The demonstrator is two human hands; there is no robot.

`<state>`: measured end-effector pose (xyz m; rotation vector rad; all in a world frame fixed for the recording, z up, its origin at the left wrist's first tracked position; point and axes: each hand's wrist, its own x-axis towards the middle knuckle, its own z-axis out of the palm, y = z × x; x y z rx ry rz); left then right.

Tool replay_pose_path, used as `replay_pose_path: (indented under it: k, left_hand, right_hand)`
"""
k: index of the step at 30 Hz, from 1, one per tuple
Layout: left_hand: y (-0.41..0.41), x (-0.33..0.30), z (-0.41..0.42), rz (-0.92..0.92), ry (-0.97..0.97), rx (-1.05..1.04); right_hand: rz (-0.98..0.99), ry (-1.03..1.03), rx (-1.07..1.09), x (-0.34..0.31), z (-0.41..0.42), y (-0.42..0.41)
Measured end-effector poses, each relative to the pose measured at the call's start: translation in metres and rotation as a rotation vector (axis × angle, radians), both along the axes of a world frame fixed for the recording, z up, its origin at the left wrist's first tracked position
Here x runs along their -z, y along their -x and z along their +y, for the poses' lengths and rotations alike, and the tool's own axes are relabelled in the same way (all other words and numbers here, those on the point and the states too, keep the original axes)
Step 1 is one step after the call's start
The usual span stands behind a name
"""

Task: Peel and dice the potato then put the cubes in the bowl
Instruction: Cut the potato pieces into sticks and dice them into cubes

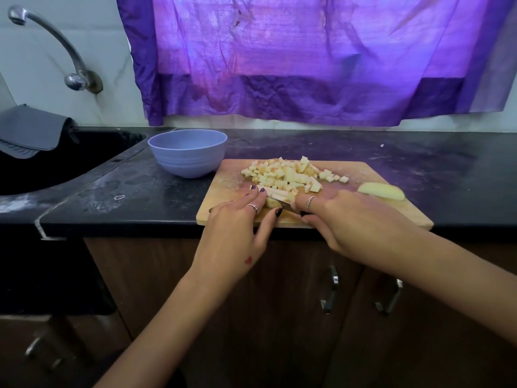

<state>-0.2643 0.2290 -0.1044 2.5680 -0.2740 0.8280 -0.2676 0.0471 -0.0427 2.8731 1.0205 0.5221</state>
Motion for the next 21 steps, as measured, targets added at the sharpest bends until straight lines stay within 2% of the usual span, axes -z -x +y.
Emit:
replay_pose_path:
  k: [4, 7, 9, 11, 14, 21]
  left_hand:
    - [0.0, 0.002, -0.001, -0.009, 0.019, 0.012]
    - [0.002, 0.001, -0.001, -0.01, 0.021, -0.001]
    - [0.002, 0.001, -0.002, -0.016, 0.002, -0.009]
    - [0.002, 0.002, -0.001, -0.014, -0.014, -0.019]
    - [0.002, 0.004, -0.001, -0.008, -0.023, -0.043]
    - [0.005, 0.005, -0.003, -0.001, -0.026, -0.071]
  right_hand:
    - [-0.106, 0.024, 0.018, 0.003, 0.0, -0.004]
    - [-0.154, 0.119, 0.048, 0.002, -0.003, -0.003]
    - [-0.172, 0.055, 0.051, 0.0, -0.01, 0.001]
    - [-0.092, -0.044, 0.053, -0.001, -0.017, 0.004]
    - [0.147, -0.228, 0.073, 0.0, -0.027, 0.006]
    - [0.205, -0.39, 0.118, -0.003, -0.026, 0.02]
